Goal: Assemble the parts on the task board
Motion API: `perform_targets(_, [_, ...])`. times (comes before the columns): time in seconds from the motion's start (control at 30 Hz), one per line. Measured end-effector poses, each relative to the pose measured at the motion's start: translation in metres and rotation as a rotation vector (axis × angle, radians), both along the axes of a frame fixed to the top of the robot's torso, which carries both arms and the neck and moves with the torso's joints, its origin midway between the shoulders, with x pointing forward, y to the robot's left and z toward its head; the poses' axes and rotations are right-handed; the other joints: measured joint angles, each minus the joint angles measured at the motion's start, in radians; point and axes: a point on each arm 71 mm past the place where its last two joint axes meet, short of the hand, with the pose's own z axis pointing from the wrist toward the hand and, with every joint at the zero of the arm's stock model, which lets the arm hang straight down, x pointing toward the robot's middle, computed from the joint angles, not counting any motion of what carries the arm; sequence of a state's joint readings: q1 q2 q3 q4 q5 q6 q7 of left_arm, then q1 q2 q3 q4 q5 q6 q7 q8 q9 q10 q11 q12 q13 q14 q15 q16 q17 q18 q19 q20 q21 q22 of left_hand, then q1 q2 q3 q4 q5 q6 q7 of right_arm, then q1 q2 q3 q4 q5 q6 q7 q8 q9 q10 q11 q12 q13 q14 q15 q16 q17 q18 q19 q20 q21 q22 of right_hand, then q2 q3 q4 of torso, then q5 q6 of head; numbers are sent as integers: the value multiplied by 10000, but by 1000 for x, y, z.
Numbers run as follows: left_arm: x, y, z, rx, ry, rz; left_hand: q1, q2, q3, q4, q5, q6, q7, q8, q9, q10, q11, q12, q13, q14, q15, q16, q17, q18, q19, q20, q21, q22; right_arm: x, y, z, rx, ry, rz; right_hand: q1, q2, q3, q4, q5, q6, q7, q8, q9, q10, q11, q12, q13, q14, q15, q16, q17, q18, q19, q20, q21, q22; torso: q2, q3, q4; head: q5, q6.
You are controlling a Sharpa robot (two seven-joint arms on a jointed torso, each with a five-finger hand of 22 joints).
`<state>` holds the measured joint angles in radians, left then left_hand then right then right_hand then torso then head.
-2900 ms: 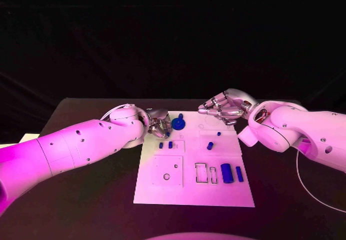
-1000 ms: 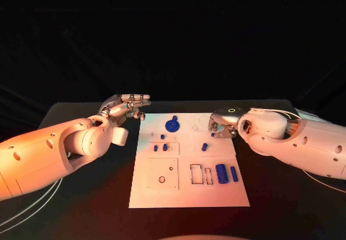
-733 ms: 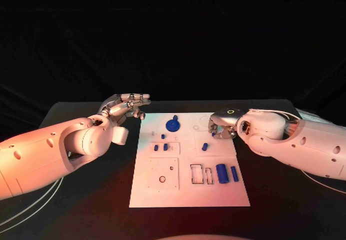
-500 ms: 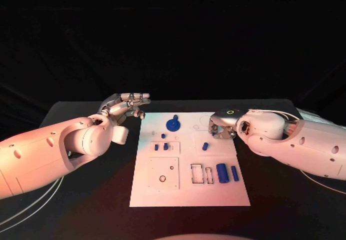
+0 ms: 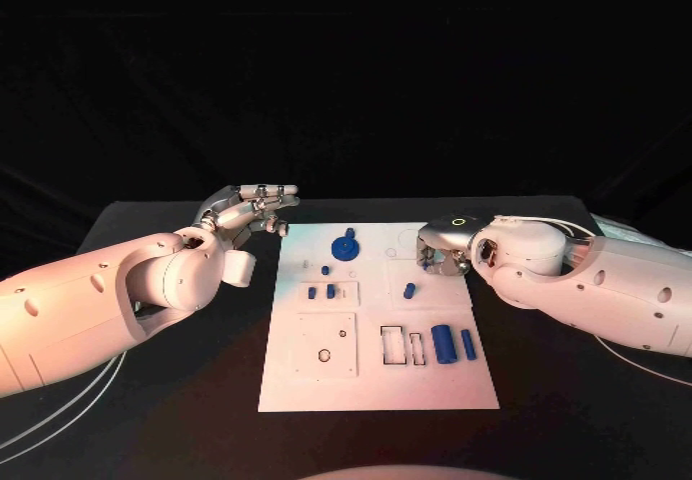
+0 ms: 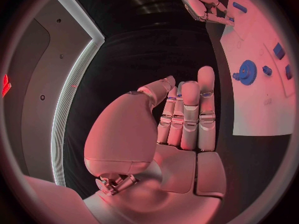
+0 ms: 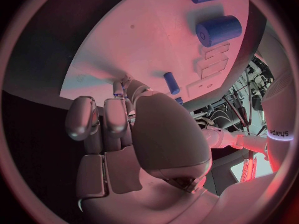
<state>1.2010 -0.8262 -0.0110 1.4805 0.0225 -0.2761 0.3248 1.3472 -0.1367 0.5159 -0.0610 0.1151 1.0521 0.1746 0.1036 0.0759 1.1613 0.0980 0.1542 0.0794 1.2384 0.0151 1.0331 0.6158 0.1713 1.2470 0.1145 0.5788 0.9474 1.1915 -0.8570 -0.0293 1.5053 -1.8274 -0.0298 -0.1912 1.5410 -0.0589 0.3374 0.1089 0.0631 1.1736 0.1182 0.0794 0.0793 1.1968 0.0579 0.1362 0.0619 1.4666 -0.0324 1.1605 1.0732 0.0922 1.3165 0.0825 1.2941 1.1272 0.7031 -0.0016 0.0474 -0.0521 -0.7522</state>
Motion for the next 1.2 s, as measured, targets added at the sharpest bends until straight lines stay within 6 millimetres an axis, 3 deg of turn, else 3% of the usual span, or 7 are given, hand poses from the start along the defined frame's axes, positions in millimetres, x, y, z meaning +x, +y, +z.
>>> perform_targets(0.27, [0,0,0,6,12,14,38,38,0,0,0,0,0,0,0,0,0,0,-1,1,1,0,-29,0,0,0,-42,-8,-7,-3,3,532,-326,-18,-106,104,161,-82,-40,80,3,12,0,105,40,-37,8,0,0,-1,-12,0,71,0,110,115,-7,-1,-6,-12,-5])
perform_targets(0.6, [0,1,0,16,28,37,39,38,-27,-27,0,-1,-1,0,0,0,0,0,-1,1,1,0,-52,0,0,0,-40,-9,-17,0,24,1393,-728,42,-133,128,249,-105,-93,79,3,11,26,105,40,-70,13,0,0,-2,-12,-1,70,1,110,131,-16,-4,-12,-31,38])
perform_targets(0.9, [0,2,-1,24,52,46,38,38,-27,-27,0,-1,-1,0,0,0,0,0,-1,1,1,-40,-70,-2,-36,-36,-39,-9,-36,30,34,2216,-597,707,-175,85,373,-149,-117,76,4,1,23,105,40,-96,10,-19,58,35,-12,-1,70,0,110,141,1,0,0,48,52])
perform_targets(1.2, [-1,2,-2,18,91,25,38,38,-27,-27,0,-1,-1,0,0,-1,0,0,-2,1,1,-40,-69,-1,-36,-36,-38,-9,-56,71,30,3006,-101,1627,-226,32,538,-234,-50,71,7,-10,18,105,40,-135,-3,-1,76,35,-12,-1,70,1,109,151,5,-13,8,262,-36])
